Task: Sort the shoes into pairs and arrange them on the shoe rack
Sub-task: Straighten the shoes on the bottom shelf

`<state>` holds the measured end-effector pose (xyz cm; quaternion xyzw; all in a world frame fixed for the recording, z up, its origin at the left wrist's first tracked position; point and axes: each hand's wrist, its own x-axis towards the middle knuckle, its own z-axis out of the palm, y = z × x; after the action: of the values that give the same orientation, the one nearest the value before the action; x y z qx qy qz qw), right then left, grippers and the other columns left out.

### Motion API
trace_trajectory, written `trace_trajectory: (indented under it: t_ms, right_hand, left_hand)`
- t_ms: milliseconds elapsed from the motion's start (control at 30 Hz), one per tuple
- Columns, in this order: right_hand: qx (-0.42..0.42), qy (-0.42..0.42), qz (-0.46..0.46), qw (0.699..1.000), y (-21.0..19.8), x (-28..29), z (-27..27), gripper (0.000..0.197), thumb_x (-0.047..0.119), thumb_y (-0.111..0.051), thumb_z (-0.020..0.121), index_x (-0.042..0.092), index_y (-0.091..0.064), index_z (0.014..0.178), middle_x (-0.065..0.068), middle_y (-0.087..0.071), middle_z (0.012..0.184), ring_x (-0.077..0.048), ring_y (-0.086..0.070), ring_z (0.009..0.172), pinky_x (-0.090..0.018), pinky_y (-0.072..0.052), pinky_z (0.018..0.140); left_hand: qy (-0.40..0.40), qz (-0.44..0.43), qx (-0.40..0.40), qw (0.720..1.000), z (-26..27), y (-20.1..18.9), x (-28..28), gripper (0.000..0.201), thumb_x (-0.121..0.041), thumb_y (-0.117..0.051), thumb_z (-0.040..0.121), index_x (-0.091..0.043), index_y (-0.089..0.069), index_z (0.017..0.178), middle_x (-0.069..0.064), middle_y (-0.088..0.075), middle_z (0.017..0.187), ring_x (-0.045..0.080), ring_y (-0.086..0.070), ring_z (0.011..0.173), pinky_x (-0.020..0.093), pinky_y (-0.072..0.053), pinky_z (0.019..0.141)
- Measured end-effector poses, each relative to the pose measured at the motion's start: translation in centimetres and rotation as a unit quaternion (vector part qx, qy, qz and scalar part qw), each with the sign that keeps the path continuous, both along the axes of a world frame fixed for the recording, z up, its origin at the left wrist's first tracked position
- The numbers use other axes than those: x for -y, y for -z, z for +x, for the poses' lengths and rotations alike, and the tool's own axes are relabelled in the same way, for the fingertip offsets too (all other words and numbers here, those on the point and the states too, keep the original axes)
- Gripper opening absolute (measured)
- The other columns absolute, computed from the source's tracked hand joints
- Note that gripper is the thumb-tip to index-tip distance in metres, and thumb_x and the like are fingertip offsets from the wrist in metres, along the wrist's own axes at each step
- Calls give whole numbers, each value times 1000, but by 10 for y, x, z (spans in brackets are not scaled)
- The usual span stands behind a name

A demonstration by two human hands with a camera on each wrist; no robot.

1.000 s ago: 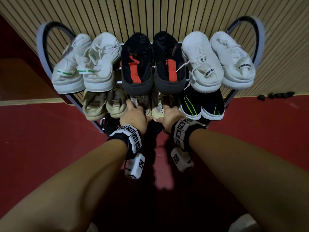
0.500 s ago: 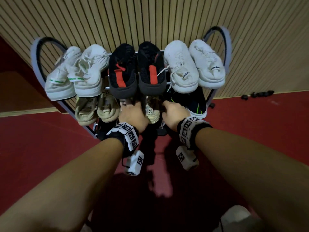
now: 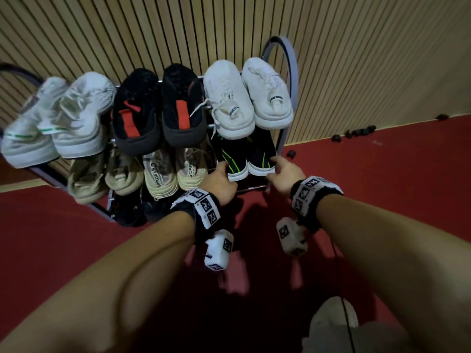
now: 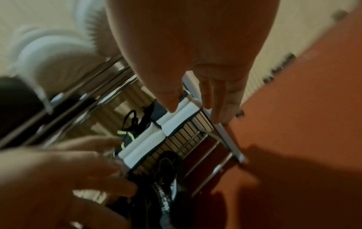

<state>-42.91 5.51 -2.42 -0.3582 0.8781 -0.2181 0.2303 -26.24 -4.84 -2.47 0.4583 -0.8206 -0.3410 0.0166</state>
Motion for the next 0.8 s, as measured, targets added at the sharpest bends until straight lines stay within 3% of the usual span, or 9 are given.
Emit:
trace_trajectory:
  t_ms: [67, 133, 200, 267, 433, 533, 600, 667, 800]
  right_hand:
    - [74, 61, -57, 994, 10, 5, 6, 53, 28, -58, 89, 26, -44, 140, -7, -59, 130, -29, -58, 114, -27, -43, 89]
    - [150, 127, -116, 974, 17, 14, 11, 45, 39, -60, 84, 30, -46, 126, -10, -65, 115, -32, -65, 95, -37, -52, 84]
    - [219, 180, -150, 947, 22, 24, 13, 36, 43, -61, 80, 30, -43, 109, -13, -66, 96, -33, -66, 73, -45, -57, 69]
    - [255, 212, -176, 927, 21, 31, 13, 25, 32, -61, 87, 23, -43, 102, -11, -58, 83, -29, -61, 61, -38, -52, 56]
    - [285, 250, -199, 904, 22, 36, 7, 18, 13, -58, 91, 15, -41, 97, -5, -47, 80, -29, -59, 65, -30, -50, 47]
    - [313, 267, -207, 888, 20, 38, 5, 22, 2, -57, 87, 17, -41, 90, -10, -50, 91, -34, -62, 71, -23, -46, 36]
    - [325, 271, -205, 883, 17, 37, 4, 27, -1, -57, 86, 20, -40, 82, -11, -50, 95, -36, -64, 74, -24, -49, 38]
    - [341, 266, -198, 880, 14, 34, 4, 30, -2, -56, 86, 22, -39, 79, -10, -49, 95, -35, -63, 70, -26, -51, 40]
    - [381, 271, -194, 863, 12, 25, 8, 31, -4, -56, 85, 21, -37, 83, -10, -44, 98, -33, -61, 60, -41, -59, 59]
  left_hand:
    - [-9, 8, 6, 1000, -4, 9, 2, 69, -42, -46, 80, -34, -25, 145, 2, -66, 104, 29, -64, 91, 38, -54, 83]
    - [-34, 15, -13, 999, -8, 15, 2, 60, -49, -45, 88, -31, -29, 143, 4, -66, 108, 30, -64, 95, 39, -52, 87]
    - [-76, 40, -50, 995, -14, 18, 3, 50, -48, -47, 93, -27, -36, 137, 6, -67, 106, 31, -64, 95, 39, -51, 88]
    - [-119, 74, -95, 986, -19, 20, 3, 44, -43, -49, 94, -24, -39, 132, 7, -66, 103, 32, -65, 92, 41, -53, 87]
    - [-174, 103, -154, 967, -31, 29, 0, 32, -41, -48, 92, -24, -38, 116, 14, -66, 100, 37, -66, 85, 51, -56, 80]
    - [-205, 136, -191, 950, -34, 32, 2, 31, -47, -47, 79, -28, -36, 101, 13, -65, 93, 40, -67, 80, 56, -56, 78]
    - [-233, 179, -220, 930, -36, 25, 2, 23, -34, -51, 82, -25, -39, 99, 10, -60, 83, 35, -66, 68, 53, -57, 76]
    - [-254, 227, -255, 905, -36, 18, 0, 16, -13, -48, 88, -22, -39, 98, 9, -51, 77, 27, -57, 51, 44, -55, 63]
    - [-239, 242, -251, 906, -26, 15, -2, 21, -4, -44, 87, -20, -38, 97, 9, -46, 79, 20, -48, 43, 31, -46, 46]
